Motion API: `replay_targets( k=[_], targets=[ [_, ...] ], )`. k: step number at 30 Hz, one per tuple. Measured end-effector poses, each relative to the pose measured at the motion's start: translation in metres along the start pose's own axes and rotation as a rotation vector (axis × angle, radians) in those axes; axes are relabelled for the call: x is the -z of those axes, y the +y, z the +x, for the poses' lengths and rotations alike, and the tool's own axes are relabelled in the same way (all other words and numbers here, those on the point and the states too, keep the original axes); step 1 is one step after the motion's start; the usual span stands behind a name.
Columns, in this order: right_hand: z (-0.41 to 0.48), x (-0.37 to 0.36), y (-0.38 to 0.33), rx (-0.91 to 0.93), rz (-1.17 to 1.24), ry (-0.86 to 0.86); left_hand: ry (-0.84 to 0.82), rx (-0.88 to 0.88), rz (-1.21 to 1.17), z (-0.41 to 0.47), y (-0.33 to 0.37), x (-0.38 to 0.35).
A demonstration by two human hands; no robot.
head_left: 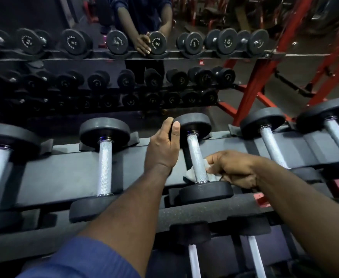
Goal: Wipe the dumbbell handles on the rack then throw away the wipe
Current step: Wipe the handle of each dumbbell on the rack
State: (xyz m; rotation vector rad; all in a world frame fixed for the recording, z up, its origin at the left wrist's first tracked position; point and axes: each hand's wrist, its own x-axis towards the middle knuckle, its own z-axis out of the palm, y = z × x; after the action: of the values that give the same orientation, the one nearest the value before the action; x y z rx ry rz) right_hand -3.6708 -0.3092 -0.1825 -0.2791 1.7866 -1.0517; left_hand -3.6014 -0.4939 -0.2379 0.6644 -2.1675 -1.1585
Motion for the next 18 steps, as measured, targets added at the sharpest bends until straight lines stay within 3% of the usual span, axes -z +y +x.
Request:
replay_targets(
  k=[3, 6, 7, 9, 11, 13, 15, 18],
  targets=[
    [0.002, -0.007, -0.016, 0.005, -0.210, 0.081, -0.006, 0.003, 0.002, 0.001, 0.000, -0.001],
    [0.015, -0.011, -0.028, 0.165, -0.033, 0.190, -0.008, 0.007, 0.023, 0.001, 0.002, -0.002],
    [0.012, -0.008, -0.027, 0.199, -0.137, 0.158, -0.008, 0.002, 0.029, 0.001, 0.002, -0.001],
    [0.001, 0.005, -0.022, 0.184, -0.590, 0.041, -0.006, 0.005, 0.050, 0.002, 0.002, -0.003],
    [-0.009, 0.018, -0.018, 0.184, -0.903, 0.096, -0.011, 0.005, 0.074, 0.001, 0.002, -0.005],
    [-0.022, 0.019, -0.022, 0.291, -0.818, 0.246, -0.015, -0.010, 0.095, 0.000, 0.003, -0.007],
    [-0.026, 0.018, -0.023, 0.390, -0.546, 0.381, -0.009, -0.011, 0.098, 0.001, 0.003, -0.009],
    [-0.015, 0.016, -0.006, 0.515, -0.194, 0.409, 0.020, 0.012, 0.099, 0.000, 0.001, -0.010]
  ],
)
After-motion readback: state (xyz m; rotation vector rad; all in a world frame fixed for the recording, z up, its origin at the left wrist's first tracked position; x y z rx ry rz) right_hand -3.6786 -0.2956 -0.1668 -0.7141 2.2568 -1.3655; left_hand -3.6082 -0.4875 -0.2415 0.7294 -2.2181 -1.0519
